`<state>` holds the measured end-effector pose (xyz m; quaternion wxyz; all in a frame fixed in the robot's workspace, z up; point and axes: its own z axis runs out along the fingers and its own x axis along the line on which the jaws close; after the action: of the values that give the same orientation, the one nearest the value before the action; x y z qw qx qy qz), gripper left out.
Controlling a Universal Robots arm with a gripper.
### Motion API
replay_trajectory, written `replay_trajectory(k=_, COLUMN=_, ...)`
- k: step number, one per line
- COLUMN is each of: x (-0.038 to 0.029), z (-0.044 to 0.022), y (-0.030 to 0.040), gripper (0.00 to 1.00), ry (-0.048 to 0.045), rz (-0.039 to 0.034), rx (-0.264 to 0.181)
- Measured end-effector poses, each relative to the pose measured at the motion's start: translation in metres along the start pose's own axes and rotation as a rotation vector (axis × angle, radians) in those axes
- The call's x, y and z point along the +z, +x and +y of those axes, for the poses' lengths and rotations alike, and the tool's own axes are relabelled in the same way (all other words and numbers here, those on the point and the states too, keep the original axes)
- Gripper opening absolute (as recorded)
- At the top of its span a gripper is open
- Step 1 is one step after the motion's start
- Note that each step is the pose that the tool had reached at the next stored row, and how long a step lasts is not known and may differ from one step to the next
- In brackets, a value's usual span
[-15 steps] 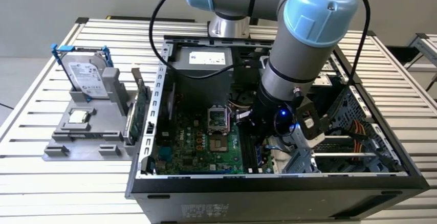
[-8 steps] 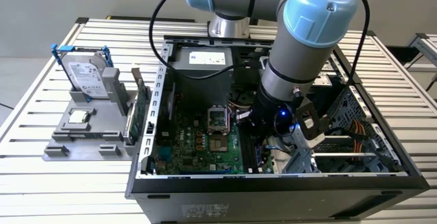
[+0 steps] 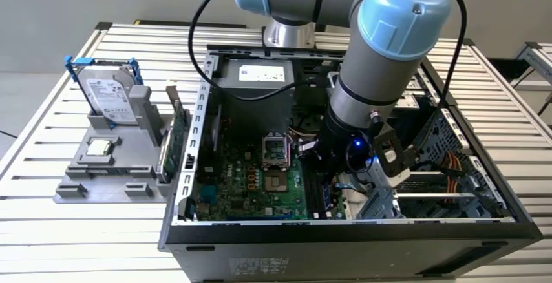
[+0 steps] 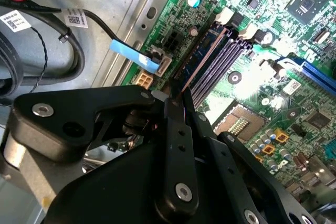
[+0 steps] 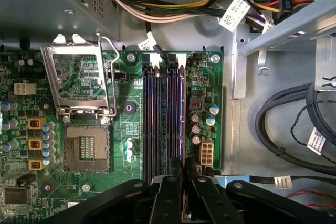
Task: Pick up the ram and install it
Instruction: 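Press down the ram until it locks into place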
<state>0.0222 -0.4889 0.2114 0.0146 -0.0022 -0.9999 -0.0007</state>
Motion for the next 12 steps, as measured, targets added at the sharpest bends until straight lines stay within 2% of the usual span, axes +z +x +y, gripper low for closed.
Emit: replay_trajectory(k=12, x=0.0019, z=0.001, y=0.0, gripper=0.0, ry=0.0009, rz=0.0, rx=0.0)
